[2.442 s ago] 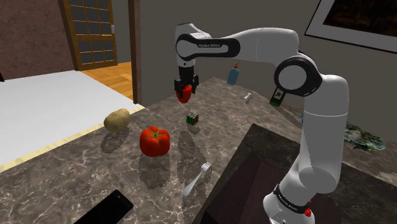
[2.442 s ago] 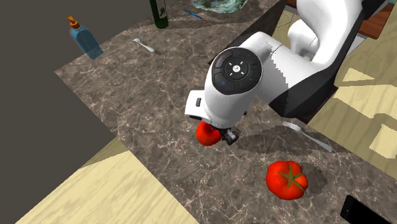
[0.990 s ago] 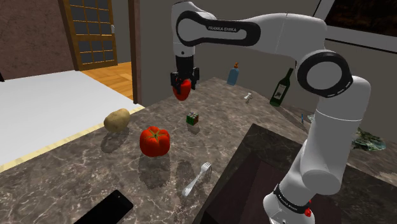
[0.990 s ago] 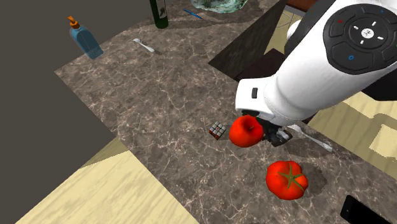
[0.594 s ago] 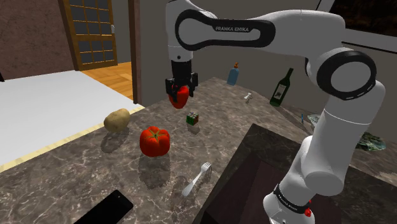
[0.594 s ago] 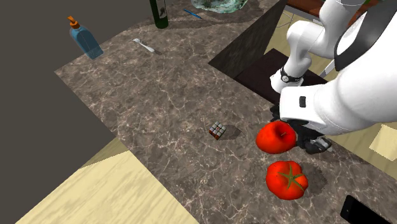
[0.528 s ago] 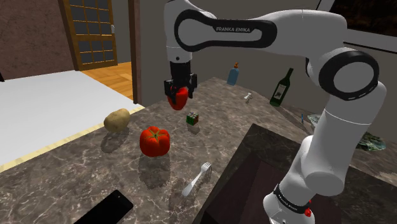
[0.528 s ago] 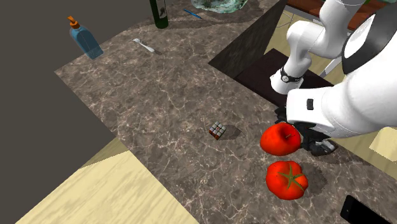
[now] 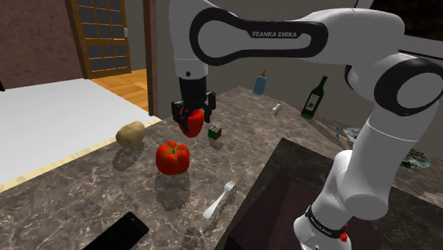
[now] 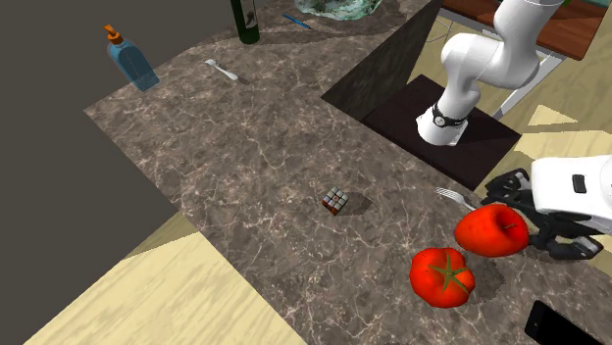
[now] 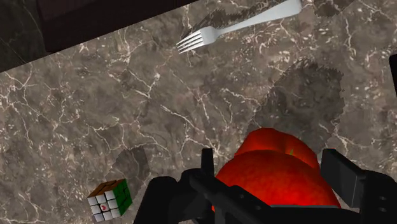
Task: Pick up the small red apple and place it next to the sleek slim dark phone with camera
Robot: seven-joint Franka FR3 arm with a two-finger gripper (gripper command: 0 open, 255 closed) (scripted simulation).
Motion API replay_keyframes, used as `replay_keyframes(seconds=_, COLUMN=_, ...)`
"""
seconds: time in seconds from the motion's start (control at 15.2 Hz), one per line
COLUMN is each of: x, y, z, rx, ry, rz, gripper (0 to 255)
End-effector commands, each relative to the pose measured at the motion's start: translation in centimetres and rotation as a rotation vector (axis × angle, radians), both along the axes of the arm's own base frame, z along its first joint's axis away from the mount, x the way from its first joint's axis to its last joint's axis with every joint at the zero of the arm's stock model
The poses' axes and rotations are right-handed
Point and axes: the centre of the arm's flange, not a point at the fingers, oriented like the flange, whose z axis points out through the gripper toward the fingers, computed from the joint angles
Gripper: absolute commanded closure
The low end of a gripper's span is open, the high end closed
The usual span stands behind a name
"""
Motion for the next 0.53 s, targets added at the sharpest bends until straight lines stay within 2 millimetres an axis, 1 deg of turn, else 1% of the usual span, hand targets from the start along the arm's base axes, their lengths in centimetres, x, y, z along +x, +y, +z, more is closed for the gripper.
replay_keyframes(seconds=0.0, x=-1.7, y=1.9, z=0.2, rx=-0.001, ry=0.000, rz=-0.001, gripper=255)
replay_keyframes(seconds=0.46, x=-6.9, y=9.6, z=0.2, rx=-0.001, ry=0.000, rz=-0.001, gripper=255)
